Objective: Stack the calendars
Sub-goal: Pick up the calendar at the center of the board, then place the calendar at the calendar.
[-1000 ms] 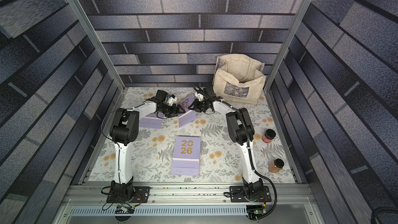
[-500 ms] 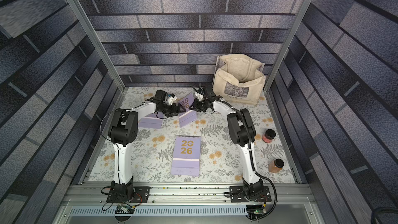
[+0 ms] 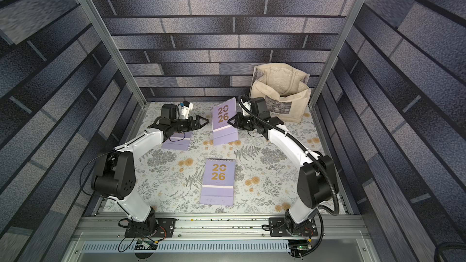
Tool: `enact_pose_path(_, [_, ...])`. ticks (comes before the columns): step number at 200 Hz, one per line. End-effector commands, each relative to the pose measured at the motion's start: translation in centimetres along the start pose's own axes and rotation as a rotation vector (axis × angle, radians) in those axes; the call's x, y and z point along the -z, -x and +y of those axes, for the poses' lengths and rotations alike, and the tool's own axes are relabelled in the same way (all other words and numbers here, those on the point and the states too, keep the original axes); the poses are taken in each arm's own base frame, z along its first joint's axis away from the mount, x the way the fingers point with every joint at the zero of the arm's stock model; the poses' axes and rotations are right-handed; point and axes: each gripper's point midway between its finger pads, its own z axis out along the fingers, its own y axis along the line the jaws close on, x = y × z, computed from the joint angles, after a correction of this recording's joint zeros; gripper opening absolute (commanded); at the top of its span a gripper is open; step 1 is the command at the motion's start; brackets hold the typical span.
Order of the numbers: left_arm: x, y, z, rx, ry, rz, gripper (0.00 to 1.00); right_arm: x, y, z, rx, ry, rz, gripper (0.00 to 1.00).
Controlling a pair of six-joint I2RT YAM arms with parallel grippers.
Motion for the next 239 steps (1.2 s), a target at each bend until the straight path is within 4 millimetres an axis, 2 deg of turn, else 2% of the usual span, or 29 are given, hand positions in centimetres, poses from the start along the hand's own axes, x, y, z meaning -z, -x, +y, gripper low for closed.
enact_pose_path(1, [1.4,0.4,-2.6,-0.006,-0.092,-0.088,1.00,1.0,-3.1,1.9,-0.028,0.032,-0.011,0.00])
enact_pose_path(14, [2.4,-0.5,-4.4,-0.026,-0.149,-0.101,1.00,1.9,-4.6,3.4,-0.029,0.047,-0.037,0.00])
enact_pose_path(17, [2.5,-0.8,-4.6,-0.030,-0.154,-0.102,1.00,1.7,-5.7,2.7,-0.040,0.029,-0.025,0.00])
enact_pose_path(26, [3.2,-1.3,-5.6,-0.056,-0.164,-0.117,1.00,2.1,-7.0,2.8,-0.057,0.021,-0.031,0.00])
enact_pose_path(45, [4.7,-2.2,-6.9,-0.104,-0.159,-0.154,1.00,2.8,-8.7,2.9,-0.119,0.047,-0.073,0.00])
enact_pose_path(68, [6.0,-3.1,-8.1,-0.161,-0.146,-0.206,1.00,3.2,-10.6,1.9,-0.173,0.047,-0.105,0.00])
enact_pose_path(92, [6.4,-4.8,-7.8,-0.179,-0.118,-0.229,1.00,2.6,-12.6,1.0,-0.201,0.046,-0.083,0.00])
enact_pose_path(121, [6.8,-7.3,-7.7,-0.205,-0.149,-0.254,1.00,2.4,-13.7,1.0,-0.211,0.061,-0.076,0.00])
enact_pose_path(153, [7.3,-9.2,-7.6,-0.259,-0.157,-0.282,1.00,2.1,-14.6,1.0,-0.236,0.088,-0.064,0.00])
enact_pose_path(188, [7.5,-10.1,-7.1,-0.267,-0.141,-0.280,1.00,1.5,-16.0,1.5,-0.226,0.093,-0.035,0.00])
enact_pose_path(239, [7.4,-10.2,-7.3,-0.270,-0.145,-0.263,1.00,1.0,-17.7,1.2,-0.220,0.076,-0.021,0.00])
